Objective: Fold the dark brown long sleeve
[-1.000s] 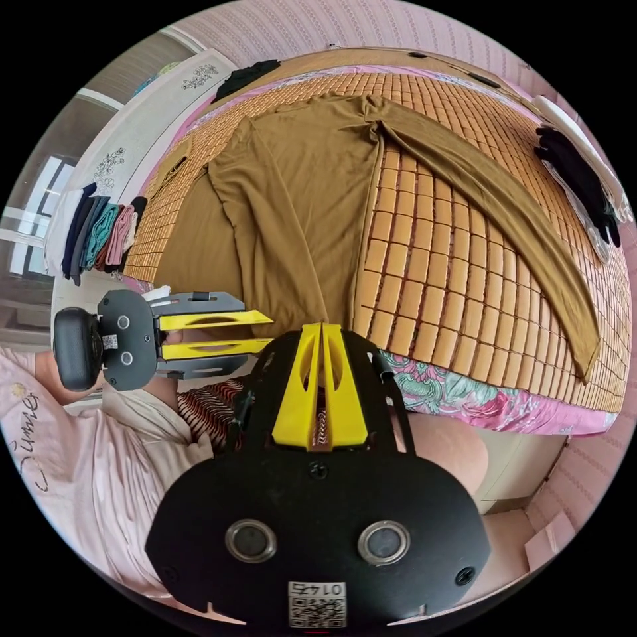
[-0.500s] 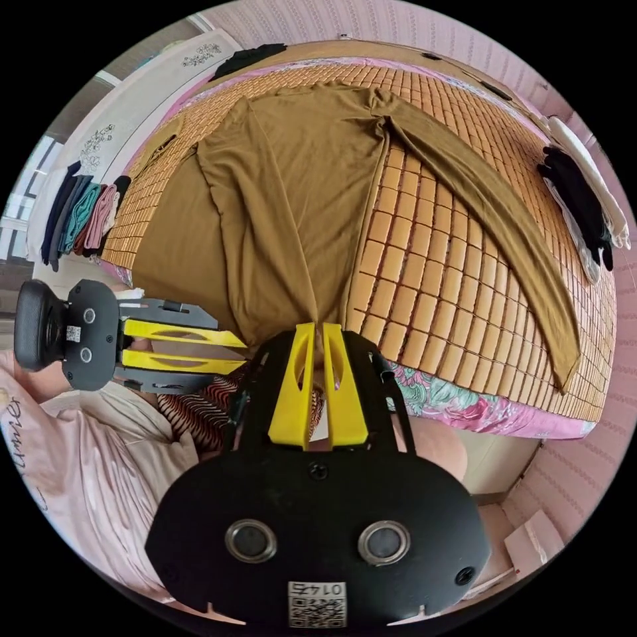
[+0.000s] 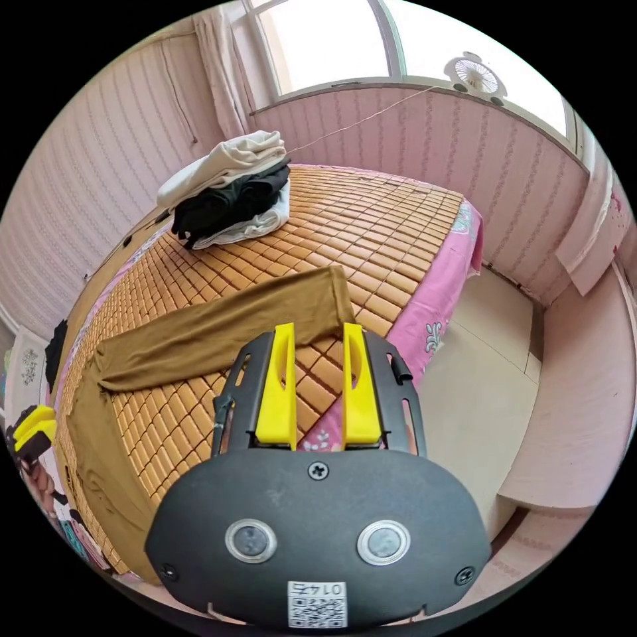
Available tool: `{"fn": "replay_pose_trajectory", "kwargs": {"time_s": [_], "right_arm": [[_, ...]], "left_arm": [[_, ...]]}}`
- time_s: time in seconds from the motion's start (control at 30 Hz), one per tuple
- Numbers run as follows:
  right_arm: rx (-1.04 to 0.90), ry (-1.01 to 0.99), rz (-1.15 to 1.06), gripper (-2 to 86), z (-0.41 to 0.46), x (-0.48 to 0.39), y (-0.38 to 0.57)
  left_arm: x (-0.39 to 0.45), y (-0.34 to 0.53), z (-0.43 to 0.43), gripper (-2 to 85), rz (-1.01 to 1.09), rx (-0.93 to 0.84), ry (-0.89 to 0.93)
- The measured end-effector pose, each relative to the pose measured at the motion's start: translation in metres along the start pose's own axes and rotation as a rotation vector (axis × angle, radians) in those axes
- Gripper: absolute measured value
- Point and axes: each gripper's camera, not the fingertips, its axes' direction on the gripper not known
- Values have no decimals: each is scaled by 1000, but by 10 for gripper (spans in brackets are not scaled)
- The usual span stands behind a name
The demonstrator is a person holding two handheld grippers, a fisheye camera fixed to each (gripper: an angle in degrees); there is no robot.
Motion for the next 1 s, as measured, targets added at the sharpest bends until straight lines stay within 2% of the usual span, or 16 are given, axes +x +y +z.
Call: {"fn": "replay_pose_trajectory", "kwargs": {"time_s": [0.1,0.27,0.4,0.5,0.7,0.87,1.0], "right_arm": [[5,-16,-16,110,6,13,-3],[17,-76,82,103,14,49,2],[-15,-82,85,28,23,57,7],[-10,-124,109,14,25,68,9],[2,-218,166,8,27,91,12],[24,-227,176,8,25,92,15],[64,-209,138,7,15,94,12]], "left_arm": [[-3,-39,26,59,6,-24,51],[14,-95,77,67,128,-107,7],[26,-137,118,71,136,-163,23],[46,-157,137,74,232,-185,-67],[70,-160,170,78,330,-324,-121],[81,-153,160,12,367,-315,-161],[72,-147,139,-4,273,-288,-143]]}}
